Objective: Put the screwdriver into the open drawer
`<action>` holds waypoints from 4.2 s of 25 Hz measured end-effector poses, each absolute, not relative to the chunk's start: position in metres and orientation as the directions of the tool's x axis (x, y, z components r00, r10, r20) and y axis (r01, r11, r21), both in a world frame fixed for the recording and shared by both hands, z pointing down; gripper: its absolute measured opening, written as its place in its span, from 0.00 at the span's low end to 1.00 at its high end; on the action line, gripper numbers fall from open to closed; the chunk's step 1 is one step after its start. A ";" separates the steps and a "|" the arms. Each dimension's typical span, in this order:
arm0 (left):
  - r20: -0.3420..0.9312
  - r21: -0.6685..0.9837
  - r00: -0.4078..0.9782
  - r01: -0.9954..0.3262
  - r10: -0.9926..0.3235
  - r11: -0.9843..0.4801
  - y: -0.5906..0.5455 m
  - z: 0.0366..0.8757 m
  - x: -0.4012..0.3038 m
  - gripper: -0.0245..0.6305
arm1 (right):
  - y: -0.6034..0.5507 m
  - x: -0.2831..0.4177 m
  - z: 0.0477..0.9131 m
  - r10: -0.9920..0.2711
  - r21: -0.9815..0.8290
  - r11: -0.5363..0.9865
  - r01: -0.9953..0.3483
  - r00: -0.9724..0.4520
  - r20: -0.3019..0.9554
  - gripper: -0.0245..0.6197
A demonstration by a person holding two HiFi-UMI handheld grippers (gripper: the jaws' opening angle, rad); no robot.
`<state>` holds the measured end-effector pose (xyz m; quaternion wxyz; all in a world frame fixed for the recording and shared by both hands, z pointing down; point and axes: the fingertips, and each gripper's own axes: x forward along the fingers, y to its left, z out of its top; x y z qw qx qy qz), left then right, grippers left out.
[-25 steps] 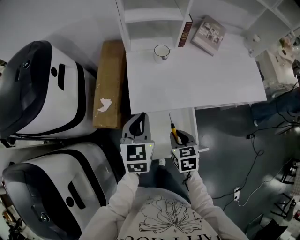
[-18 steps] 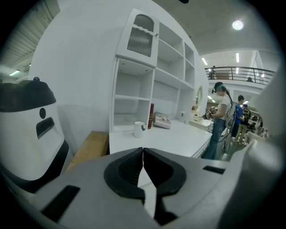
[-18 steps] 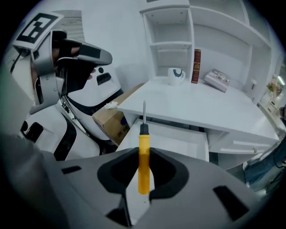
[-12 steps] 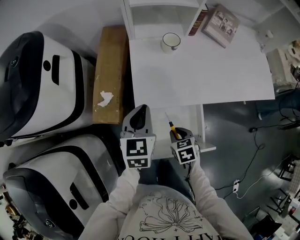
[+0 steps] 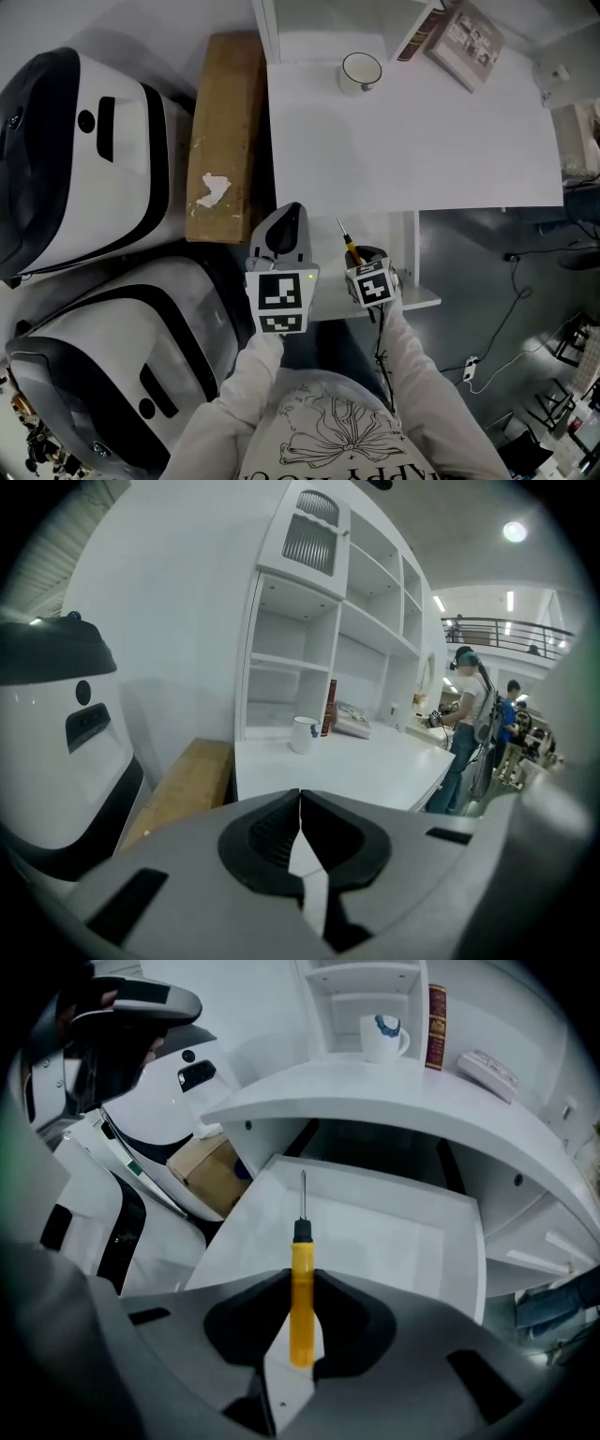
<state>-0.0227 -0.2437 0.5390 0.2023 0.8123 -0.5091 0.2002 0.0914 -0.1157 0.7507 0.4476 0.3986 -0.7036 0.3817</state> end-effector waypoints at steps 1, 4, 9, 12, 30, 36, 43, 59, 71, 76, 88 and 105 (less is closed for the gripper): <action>0.534 0.126 0.401 -0.908 -0.745 -0.399 -0.245 0.541 -0.023 0.05 | -0.117 0.094 0.758 -0.205 -0.179 0.389 -0.904 -0.274 0.940 0.15; 0.541 0.128 0.398 -0.910 -0.741 -0.395 -0.249 0.547 -0.024 0.05 | -0.119 0.099 0.780 -0.160 -0.180 0.383 -0.906 -0.257 0.953 0.15; 0.555 0.129 0.393 -0.911 -0.733 -0.391 -0.253 0.556 -0.026 0.05 | -0.132 0.110 0.809 -0.134 -0.150 0.377 -0.914 -0.215 0.968 0.15; 0.564 0.129 0.391 -0.912 -0.727 -0.390 -0.255 0.563 -0.028 0.05 | -0.141 0.112 0.823 -0.139 -0.147 0.368 -0.918 -0.211 0.968 0.15; 0.599 0.139 0.382 -0.915 -0.704 -0.378 -0.252 0.585 -0.041 0.05 | -0.156 0.119 0.858 -0.121 -0.121 0.330 -0.936 -0.169 0.978 0.15; 0.598 0.134 0.374 -0.919 -0.709 -0.371 -0.252 0.584 -0.044 0.05 | -0.161 0.118 0.844 -0.150 -0.128 0.313 -0.941 -0.182 0.972 0.20; 0.578 0.135 0.370 -0.923 -0.728 -0.361 -0.247 0.561 -0.037 0.05 | -0.166 0.121 0.788 -0.266 -0.133 0.307 -0.942 -0.219 0.939 0.19; 0.404 0.110 0.388 -0.920 -0.829 -0.376 -0.208 0.443 -0.003 0.05 | -0.189 0.159 0.532 -0.735 -0.083 0.173 -0.981 -0.185 0.652 0.10; 0.240 0.071 0.397 -0.917 -0.886 -0.392 -0.178 0.351 0.009 0.05 | -0.164 0.173 0.384 -0.923 -0.090 0.107 -0.990 -0.132 0.360 0.09; 0.198 0.050 0.393 -0.919 -0.898 -0.391 -0.168 0.327 0.007 0.05 | -0.156 0.171 0.353 -0.948 -0.092 0.111 -0.990 -0.133 0.289 0.09; 0.163 0.026 0.388 -0.921 -0.907 -0.390 -0.152 0.307 0.004 0.05 | -0.146 0.163 0.332 -0.961 -0.092 0.123 -0.988 -0.141 0.237 0.07; 0.151 0.025 0.395 -0.918 -0.906 -0.395 -0.151 0.301 0.007 0.05 | -0.147 0.158 0.334 -0.958 -0.085 0.141 -0.986 -0.157 0.238 0.07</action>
